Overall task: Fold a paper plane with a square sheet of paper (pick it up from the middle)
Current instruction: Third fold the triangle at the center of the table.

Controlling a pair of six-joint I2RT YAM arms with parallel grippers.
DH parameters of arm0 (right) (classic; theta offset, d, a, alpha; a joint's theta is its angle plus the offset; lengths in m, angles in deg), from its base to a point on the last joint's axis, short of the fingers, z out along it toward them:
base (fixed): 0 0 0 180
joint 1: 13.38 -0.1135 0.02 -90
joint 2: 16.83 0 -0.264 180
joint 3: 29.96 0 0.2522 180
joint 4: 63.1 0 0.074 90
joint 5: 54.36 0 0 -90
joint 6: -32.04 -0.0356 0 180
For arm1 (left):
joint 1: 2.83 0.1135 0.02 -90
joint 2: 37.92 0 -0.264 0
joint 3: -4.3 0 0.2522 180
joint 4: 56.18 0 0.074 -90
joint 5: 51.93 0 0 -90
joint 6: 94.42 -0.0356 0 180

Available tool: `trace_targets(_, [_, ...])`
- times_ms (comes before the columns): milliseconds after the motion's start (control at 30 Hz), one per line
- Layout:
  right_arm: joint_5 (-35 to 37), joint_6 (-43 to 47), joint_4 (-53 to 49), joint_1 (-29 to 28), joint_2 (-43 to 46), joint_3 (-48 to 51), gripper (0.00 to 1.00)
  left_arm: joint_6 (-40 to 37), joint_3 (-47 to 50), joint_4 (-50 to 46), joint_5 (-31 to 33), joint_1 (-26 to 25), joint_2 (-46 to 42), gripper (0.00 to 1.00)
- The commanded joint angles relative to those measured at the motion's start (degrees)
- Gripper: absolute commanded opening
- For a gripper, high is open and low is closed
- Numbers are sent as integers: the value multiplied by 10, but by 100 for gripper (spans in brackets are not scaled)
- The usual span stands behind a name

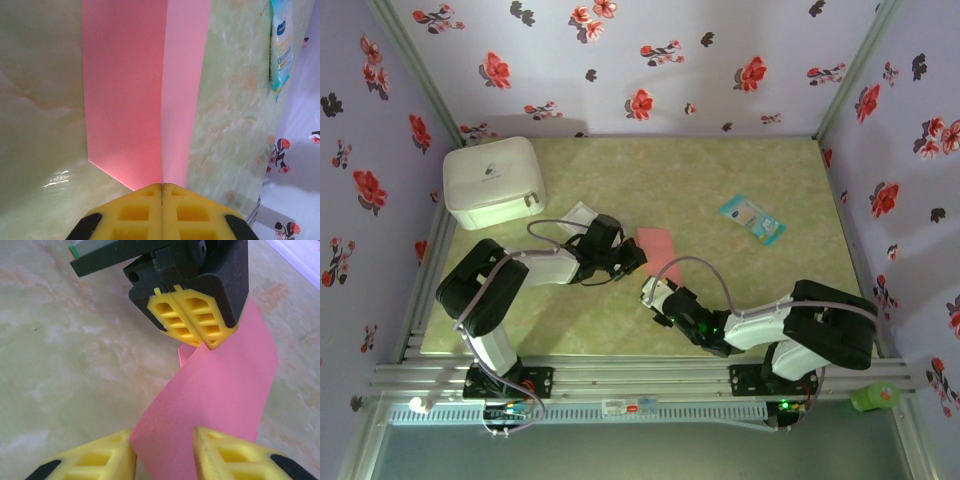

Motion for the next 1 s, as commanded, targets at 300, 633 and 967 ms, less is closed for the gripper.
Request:
trace_targets(300, [28,-48,10,-4,28,12,22,7,4,11,-8,6,-3,2])
trace_targets(633, [16,-79,9,3,32,10,3,4,2,6,-8,6,-1,4])
trace_targets(967, [-148,-163,-64,66,59,-12,0,-51,-13,-85,22,17,-51,32])
